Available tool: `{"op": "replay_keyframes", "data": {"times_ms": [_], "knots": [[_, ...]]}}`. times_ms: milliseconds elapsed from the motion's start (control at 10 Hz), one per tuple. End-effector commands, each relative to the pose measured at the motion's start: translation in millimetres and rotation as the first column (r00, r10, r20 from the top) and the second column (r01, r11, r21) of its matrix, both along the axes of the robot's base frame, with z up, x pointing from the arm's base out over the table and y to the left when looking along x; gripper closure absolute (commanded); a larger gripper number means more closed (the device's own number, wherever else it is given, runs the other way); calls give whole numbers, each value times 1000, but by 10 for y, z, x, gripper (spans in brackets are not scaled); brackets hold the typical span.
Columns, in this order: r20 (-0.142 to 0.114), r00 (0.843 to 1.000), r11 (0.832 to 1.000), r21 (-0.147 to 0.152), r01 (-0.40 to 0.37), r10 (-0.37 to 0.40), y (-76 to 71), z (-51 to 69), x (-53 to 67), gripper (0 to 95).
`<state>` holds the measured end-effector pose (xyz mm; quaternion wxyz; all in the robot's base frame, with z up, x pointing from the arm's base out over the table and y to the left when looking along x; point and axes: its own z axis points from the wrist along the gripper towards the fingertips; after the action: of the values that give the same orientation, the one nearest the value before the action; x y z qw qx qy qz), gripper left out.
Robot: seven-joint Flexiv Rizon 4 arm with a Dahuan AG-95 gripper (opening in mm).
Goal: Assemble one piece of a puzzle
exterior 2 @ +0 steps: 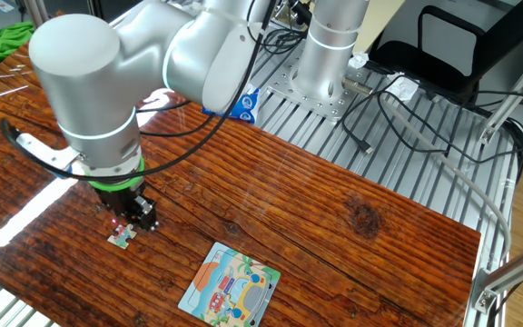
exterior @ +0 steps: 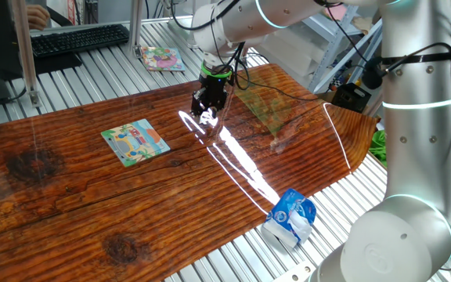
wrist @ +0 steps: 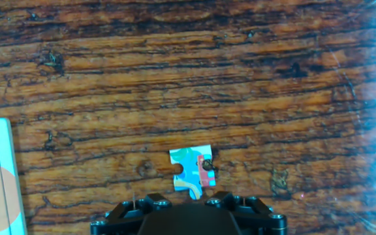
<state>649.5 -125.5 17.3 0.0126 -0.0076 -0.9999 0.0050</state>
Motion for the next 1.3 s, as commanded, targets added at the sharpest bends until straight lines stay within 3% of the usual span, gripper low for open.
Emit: {"op": "replay_keyframes", "data": {"times_ms": [100, 500, 1300], "knots": [[0, 1000, 1000, 5, -9, 9, 4, -30, 47, 380], [-6, 998, 998, 13, -60, 60, -3, -68, 184, 380], [-9, 995, 995, 13, -100, 100, -110, -140, 189, 380]]}}
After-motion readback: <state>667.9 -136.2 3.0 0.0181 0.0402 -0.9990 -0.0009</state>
